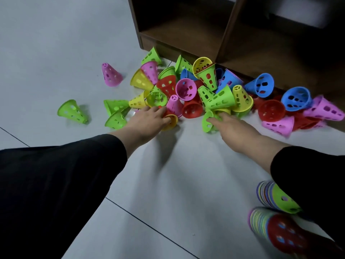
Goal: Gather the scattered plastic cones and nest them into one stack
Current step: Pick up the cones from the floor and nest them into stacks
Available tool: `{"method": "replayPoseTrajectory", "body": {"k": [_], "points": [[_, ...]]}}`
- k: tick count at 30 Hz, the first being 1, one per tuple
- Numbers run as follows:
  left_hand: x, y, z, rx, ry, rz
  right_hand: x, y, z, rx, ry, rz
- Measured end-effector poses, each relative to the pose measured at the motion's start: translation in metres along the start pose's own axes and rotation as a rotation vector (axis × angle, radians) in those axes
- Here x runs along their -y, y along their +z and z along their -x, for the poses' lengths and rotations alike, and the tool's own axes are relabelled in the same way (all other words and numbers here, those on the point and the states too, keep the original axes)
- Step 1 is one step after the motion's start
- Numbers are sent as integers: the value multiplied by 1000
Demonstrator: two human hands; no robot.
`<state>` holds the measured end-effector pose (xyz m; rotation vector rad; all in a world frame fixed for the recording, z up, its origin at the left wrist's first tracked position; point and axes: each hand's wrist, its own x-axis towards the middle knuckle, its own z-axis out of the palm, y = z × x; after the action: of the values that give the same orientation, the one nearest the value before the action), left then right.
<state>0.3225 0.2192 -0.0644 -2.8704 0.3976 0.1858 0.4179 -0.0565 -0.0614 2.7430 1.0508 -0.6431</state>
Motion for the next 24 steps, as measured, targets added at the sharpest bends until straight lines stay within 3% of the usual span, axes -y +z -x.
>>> {"method": "replayPoseTrajectory", "body": {"k": [6,11,14,17,21,24], "points": [[1,0,-14,17,46,35,12,17,-3,-54,-11,-132],[-1,-3,-7,-136,114,105,11,6,16,-127,8,-317],[-20,-28,4,-350,70,397,1,-28,44,-236,12,-439],[-53,-69,13,-414,-33,744,-18,-73,92,-371,48,-510],[-104,-131,26,-341,-163,1223,-49,-113,185,-411,125,-515],[-143,-173,36,-213,-110,1357,-71,-112,256,-409,205,-528]]}}
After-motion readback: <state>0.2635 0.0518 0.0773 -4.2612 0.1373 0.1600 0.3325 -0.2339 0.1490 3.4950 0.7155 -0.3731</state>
